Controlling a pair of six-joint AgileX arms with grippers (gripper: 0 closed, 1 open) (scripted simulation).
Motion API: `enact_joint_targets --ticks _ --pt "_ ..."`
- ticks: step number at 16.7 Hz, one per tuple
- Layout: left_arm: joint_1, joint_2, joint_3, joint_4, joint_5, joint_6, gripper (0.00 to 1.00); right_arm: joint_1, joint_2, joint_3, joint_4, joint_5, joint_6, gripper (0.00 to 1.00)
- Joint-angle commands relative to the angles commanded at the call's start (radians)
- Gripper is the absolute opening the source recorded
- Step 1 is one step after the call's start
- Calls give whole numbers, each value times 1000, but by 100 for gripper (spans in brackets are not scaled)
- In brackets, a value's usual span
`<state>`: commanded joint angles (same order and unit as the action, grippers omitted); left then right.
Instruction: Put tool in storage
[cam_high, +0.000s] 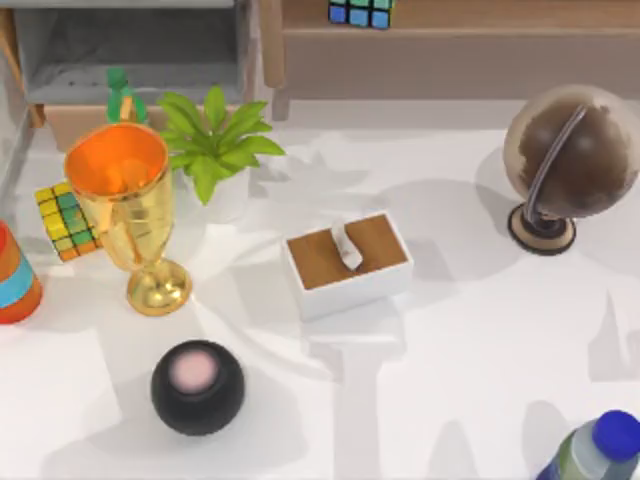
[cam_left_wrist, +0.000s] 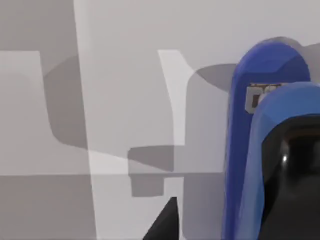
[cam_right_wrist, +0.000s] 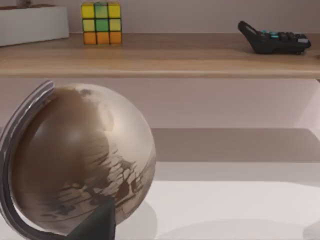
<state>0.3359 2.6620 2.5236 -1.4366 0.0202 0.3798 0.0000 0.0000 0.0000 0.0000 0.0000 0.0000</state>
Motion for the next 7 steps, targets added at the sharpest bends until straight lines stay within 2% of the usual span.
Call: enact_joint_targets --ticks 1,2,7 --pt "0 0 0 0 0 0 98 0 0 0 0 0 0 100" --pt "0 0 0 0 0 0 100 0 0 0 0 0 0 100" --pt "0 0 0 0 0 0 100 0 0 0 0 0 0 100"
